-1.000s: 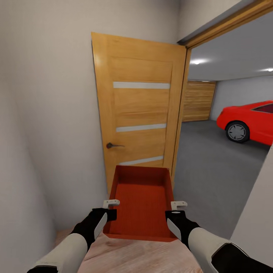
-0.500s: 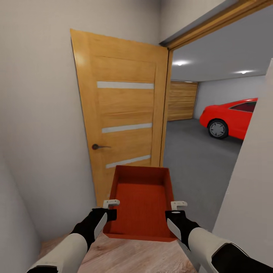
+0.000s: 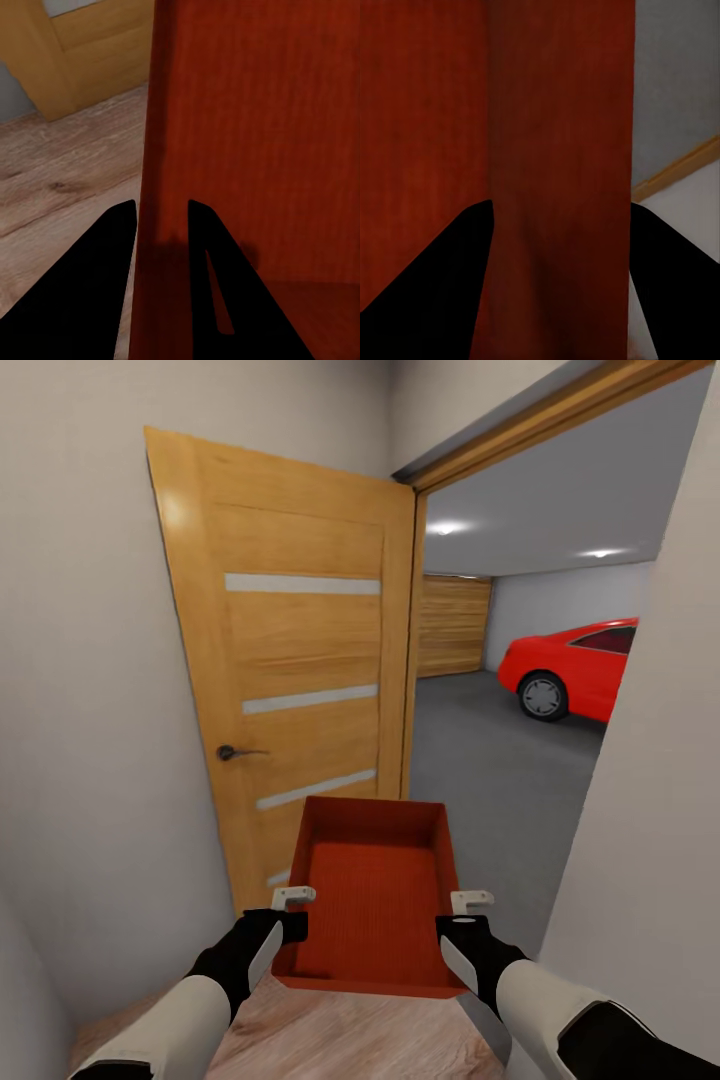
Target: Move the two storage containers from the living room to the garage. In the garage, place one container on the floor and stack the other container on top of it (either order is fine).
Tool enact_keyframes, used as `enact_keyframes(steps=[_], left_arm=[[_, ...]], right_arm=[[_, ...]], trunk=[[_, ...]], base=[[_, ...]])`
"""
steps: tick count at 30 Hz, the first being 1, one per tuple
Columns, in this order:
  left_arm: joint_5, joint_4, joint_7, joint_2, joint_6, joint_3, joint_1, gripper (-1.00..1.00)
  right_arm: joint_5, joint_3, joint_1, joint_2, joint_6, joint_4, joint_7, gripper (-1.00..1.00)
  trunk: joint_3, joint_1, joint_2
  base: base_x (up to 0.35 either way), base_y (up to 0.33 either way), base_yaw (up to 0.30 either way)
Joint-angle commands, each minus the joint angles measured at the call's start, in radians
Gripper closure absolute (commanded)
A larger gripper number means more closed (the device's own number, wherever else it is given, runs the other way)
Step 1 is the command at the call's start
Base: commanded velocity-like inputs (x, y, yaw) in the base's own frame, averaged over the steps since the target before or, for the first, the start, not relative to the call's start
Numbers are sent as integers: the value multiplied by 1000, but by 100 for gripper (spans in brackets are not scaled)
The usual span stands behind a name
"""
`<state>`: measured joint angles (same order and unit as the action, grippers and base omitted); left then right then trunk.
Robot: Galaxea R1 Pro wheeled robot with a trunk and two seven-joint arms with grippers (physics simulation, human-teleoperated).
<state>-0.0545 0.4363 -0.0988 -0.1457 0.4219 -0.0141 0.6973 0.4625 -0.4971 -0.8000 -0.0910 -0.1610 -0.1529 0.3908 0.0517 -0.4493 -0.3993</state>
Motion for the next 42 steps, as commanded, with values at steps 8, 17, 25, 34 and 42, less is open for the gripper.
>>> enact_keyframes(steps=[8,17,25,34,42], left_arm=[[-7,-1,-9,-2,5,8,-1,100],[-7,-1,-9,-2,5,8,-1,100],[-7,-1,-9,-2,5,8,-1,100],[-7,-1,-8,-2,5,8,-1,100],[-7,-1,-9,-2,5,8,-1,100]], right_arm=[[-13,5,-1,-1,-9,-17,8,100],[-13,5,-1,-1,-9,-17,8,100],[-13,5,-1,-1,-9,-17,8,100],[-13,5,-1,-1,-9,-17,8,100],[-13,5,-1,-1,-9,-17,8,100]], trunk=[[0,-1,-1],[0,-1,-1],[0,-1,-1],[0,-1,-1],[0,-1,-1]], base=[[195,250,-61],[64,61,-239],[1,1,-243],[58,49,-196],[236,214,-28]])
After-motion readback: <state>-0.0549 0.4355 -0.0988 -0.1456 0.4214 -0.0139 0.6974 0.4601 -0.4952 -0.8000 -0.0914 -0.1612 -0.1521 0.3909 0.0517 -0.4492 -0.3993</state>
